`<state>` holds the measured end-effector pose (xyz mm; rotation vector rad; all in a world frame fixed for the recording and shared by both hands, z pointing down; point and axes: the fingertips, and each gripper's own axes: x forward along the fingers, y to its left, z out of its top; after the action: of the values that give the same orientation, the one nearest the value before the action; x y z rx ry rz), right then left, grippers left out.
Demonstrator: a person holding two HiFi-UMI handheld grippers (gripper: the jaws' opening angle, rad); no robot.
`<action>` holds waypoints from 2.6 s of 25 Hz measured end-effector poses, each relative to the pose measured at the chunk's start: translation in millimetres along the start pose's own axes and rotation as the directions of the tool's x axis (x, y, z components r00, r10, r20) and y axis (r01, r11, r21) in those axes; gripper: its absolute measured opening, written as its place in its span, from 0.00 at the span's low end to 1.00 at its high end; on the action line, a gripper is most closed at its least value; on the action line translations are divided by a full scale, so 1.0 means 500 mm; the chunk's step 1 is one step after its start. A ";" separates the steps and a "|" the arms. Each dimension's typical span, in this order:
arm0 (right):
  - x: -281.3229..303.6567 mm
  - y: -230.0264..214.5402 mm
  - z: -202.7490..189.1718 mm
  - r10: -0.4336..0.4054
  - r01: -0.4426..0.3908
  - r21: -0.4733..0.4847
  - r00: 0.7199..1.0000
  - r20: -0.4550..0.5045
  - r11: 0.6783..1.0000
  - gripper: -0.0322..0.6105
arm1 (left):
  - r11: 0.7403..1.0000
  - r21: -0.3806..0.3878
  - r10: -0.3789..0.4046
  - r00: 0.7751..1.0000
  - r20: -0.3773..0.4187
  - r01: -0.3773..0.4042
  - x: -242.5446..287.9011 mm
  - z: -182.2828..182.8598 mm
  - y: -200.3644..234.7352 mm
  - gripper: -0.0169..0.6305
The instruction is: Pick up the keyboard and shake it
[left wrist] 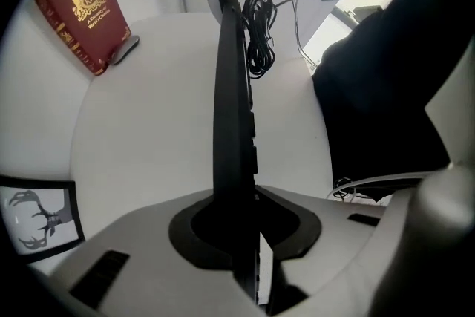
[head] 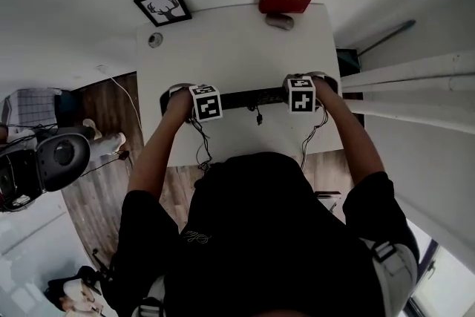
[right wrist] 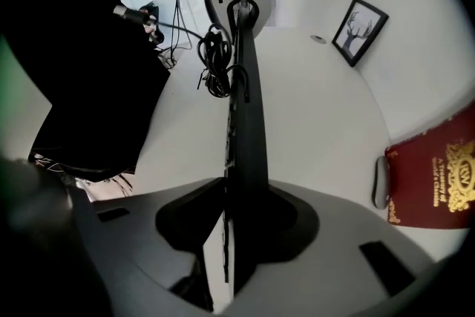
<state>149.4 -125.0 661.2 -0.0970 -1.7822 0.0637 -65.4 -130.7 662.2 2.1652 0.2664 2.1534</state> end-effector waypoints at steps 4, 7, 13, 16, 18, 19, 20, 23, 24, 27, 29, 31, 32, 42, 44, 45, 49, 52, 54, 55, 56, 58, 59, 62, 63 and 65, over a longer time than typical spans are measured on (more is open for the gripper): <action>0.004 -0.028 0.000 -0.126 0.129 -0.069 0.991 0.053 0.989 0.39 | 0.999 0.003 -0.044 0.999 -0.004 0.044 0.001 -0.003 0.012 0.14; 0.003 -0.028 0.008 -0.175 0.188 -0.148 0.980 0.094 0.971 0.40 | 0.996 0.021 -0.082 0.997 -0.010 0.082 0.000 -0.005 0.018 0.14; 0.009 -0.034 0.015 -0.199 0.205 -0.258 0.979 0.051 0.944 0.41 | 0.988 0.031 -0.153 0.988 -0.026 0.153 0.002 -0.005 0.019 0.14; 0.008 -0.047 0.013 -0.152 0.162 -0.240 0.987 0.059 0.957 0.41 | 0.987 0.034 -0.157 0.988 0.008 0.157 0.000 -0.001 0.035 0.16; 0.011 -0.055 0.012 -0.108 0.119 -0.236 0.992 0.057 0.965 0.41 | 0.995 0.028 -0.093 0.995 0.043 0.092 -0.002 0.001 0.061 0.28; 0.013 -0.058 0.013 -0.082 0.093 -0.234 0.995 0.056 0.968 0.41 | 0.999 0.016 -0.048 0.997 0.058 0.047 -0.005 0.000 0.076 0.37; 0.015 -0.060 0.014 -0.053 0.065 -0.231 0.997 0.055 0.971 0.41 | 1.000 0.005 -0.002 0.998 0.066 0.002 -0.007 -0.002 0.086 0.44; 0.020 -0.065 0.015 0.031 -0.019 -0.211 0.998 0.051 0.977 0.41 | 0.989 0.029 0.145 0.988 0.045 -0.146 -0.014 -0.001 0.089 0.47; 0.021 -0.070 0.013 0.053 -0.043 -0.201 0.997 0.049 0.979 0.41 | 0.979 0.042 0.197 0.980 0.030 -0.198 -0.015 0.000 0.091 0.47; 0.026 -0.092 0.007 0.097 -0.089 -0.165 0.994 0.042 0.982 0.42 | 0.953 0.065 0.295 0.955 0.007 -0.295 -0.008 0.002 0.104 0.44; 0.029 -0.100 0.005 0.125 -0.120 -0.139 0.992 0.031 0.983 0.42 | 0.956 0.068 0.287 0.958 0.019 -0.287 -0.001 0.003 0.112 0.44; 0.036 -0.100 0.002 0.163 -0.160 -0.115 0.987 0.015 0.980 0.42 | 0.966 0.070 0.246 0.969 0.035 -0.247 0.005 0.003 0.115 0.44; 0.040 -0.099 0.002 0.184 -0.182 -0.106 0.983 0.005 0.978 0.42 | 0.972 0.072 0.223 0.974 0.037 -0.225 0.009 0.002 0.116 0.44; 0.082 -0.127 0.010 0.249 -0.258 -0.112 0.965 -0.088 0.960 0.47 | 0.999 -0.010 -0.041 0.998 -0.043 0.041 0.060 -0.013 0.133 0.44; 0.085 -0.128 0.012 0.194 -0.205 -0.110 0.976 -0.103 0.972 0.47 | 0.997 -0.023 -0.069 0.996 -0.054 0.068 0.067 -0.016 0.139 0.44; 0.088 -0.130 0.011 0.155 -0.166 -0.105 0.982 -0.107 0.980 0.47 | 0.997 -0.029 -0.072 0.996 -0.057 0.070 0.071 -0.017 0.142 0.44; 0.101 -0.136 0.002 -0.026 0.014 -0.109 0.993 -0.115 0.994 0.47 | 0.999 -0.042 -0.020 0.998 -0.059 0.018 0.076 -0.022 0.153 0.44; 0.100 -0.132 0.000 -0.138 0.125 -0.113 0.984 -0.116 0.986 0.47 | 0.997 -0.049 0.055 0.996 -0.069 -0.059 0.068 -0.022 0.150 0.44; 0.099 -0.121 -0.003 -0.202 0.189 -0.115 0.972 -0.122 0.975 0.44 | 0.989 -0.033 0.140 0.986 -0.094 -0.144 0.061 -0.020 0.142 0.43; 0.100 -0.111 -0.006 -0.229 0.214 -0.124 0.965 -0.129 0.969 0.39 | 0.982 -0.017 0.186 0.976 -0.108 -0.189 0.060 -0.018 0.137 0.41; 0.103 -0.100 -0.009 -0.259 0.240 -0.143 0.956 -0.136 0.960 0.30 | 0.973 0.001 0.230 0.965 -0.123 -0.232 0.059 -0.015 0.130 0.36; 0.108 -0.089 -0.016 -0.359 0.328 -0.198 0.922 -0.144 0.924 0.15 | 0.950 0.035 0.311 0.938 -0.151 -0.310 0.064 -0.011 0.116 0.24; 0.109 -0.089 -0.019 -0.422 0.386 -0.223 0.896 -0.141 0.895 0.13 | 0.937 0.048 0.350 0.922 -0.164 -0.347 0.068 -0.011 0.109 0.16; 0.112 -0.088 -0.019 -0.571 0.533 -0.245 0.812 -0.121 0.810 0.10 | 0.880 0.078 0.475 0.858 -0.193 -0.469 0.080 -0.017 0.093 0.06; 0.112 -0.086 -0.018 -0.605 0.567 -0.243 0.787 -0.122 0.787 0.10 | 0.858 0.089 0.512 0.835 -0.199 -0.505 0.083 -0.018 0.091 0.05; 0.109 -0.084 -0.018 -0.657 0.622 -0.232 0.743 -0.130 0.748 0.09 | 0.820 0.107 0.571 0.793 -0.212 -0.562 0.085 -0.018 0.089 0.05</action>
<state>145.7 -161.2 720.1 0.3851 -1.5235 -0.5902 -71.6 -167.6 712.0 2.2098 -0.4008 2.7354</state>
